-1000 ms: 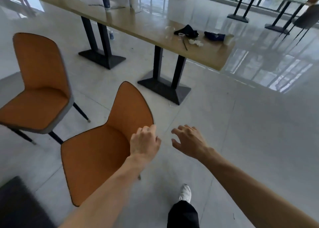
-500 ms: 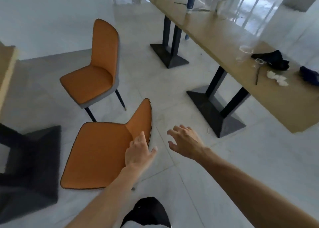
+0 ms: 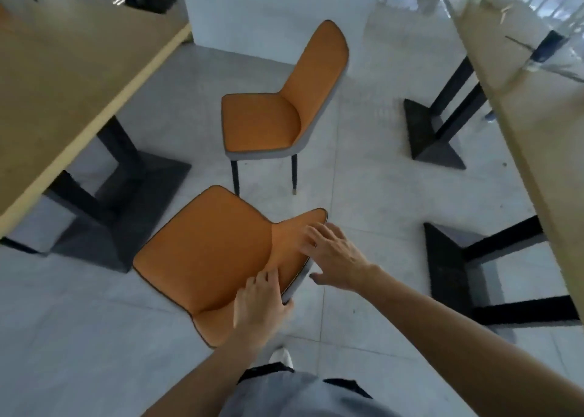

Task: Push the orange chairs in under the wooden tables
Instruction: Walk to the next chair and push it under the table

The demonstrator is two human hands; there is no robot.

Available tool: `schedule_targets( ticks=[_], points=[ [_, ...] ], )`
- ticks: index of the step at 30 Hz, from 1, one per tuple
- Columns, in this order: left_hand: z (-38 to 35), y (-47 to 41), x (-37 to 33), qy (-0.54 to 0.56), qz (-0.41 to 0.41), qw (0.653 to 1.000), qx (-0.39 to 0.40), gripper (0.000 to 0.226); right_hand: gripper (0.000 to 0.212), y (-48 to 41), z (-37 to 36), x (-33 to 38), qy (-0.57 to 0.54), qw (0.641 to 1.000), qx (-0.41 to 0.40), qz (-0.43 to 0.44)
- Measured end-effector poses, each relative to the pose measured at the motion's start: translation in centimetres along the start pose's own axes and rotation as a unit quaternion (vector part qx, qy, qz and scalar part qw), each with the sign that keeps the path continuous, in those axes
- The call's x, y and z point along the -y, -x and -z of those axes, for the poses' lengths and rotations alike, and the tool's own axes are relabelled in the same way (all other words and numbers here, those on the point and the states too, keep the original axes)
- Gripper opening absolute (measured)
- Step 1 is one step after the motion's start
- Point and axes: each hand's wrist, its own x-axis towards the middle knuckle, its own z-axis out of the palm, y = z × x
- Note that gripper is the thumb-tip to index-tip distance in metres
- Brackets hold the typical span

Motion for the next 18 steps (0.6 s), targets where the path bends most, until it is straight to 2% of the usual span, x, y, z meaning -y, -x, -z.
schedule_targets(
  ticks=[3,4,5,7,8,9,10,11,13,18],
  points=[
    [-0.4,0.8,-0.6,0.001,0.054,0.998,-0.015,0.059,0.066,-1.6,-0.3,-1.4,0.019,0.996,0.046,0.079],
    [-0.2,1.1,-0.7,0.005,0.087,0.996,-0.022,0.059,0.063,-2.8,-0.1,-2.0,0.022,0.992,0.049,0.116],
    [-0.3,1.2,-1.0,0.007,0.078,0.997,-0.024,0.059,0.06,-2.4,-0.3,-2.6,0.018,0.992,0.054,0.112],
    [-1.0,2.2,-0.6,0.014,0.139,0.989,-0.042,0.059,0.054,-4.7,-0.6,-3.6,0.022,0.981,0.065,0.181],
    [-1.2,2.4,-0.6,0.017,0.137,0.989,-0.049,0.06,0.052,-4.2,-0.8,-4.2,0.019,0.983,0.063,0.172],
    [-1.5,2.9,-0.5,0.028,0.171,0.982,-0.071,0.059,0.052,-5.0,-0.9,-4.6,0.018,0.977,0.063,0.205],
    [-1.7,3.3,-0.5,0.045,0.209,0.974,-0.077,0.058,0.053,-5.9,-1.0,-4.8,0.02,0.969,0.054,0.239],
    [-2.0,3.5,-0.2,0.055,0.206,0.974,-0.078,0.057,0.055,-5.6,-1.2,-4.9,0.017,0.972,0.026,0.233],
    [-2.7,3.3,-0.8,0.06,0.25,0.96,-0.115,0.053,0.058,-6.7,-1.6,-5.5,0.014,0.96,0.001,0.281],
    [-3.1,3.2,-1.6,0.037,0.279,0.946,-0.16,0.047,0.055,-7.3,-2.4,-6.0,-0.023,0.944,-0.049,0.324]
  ],
)
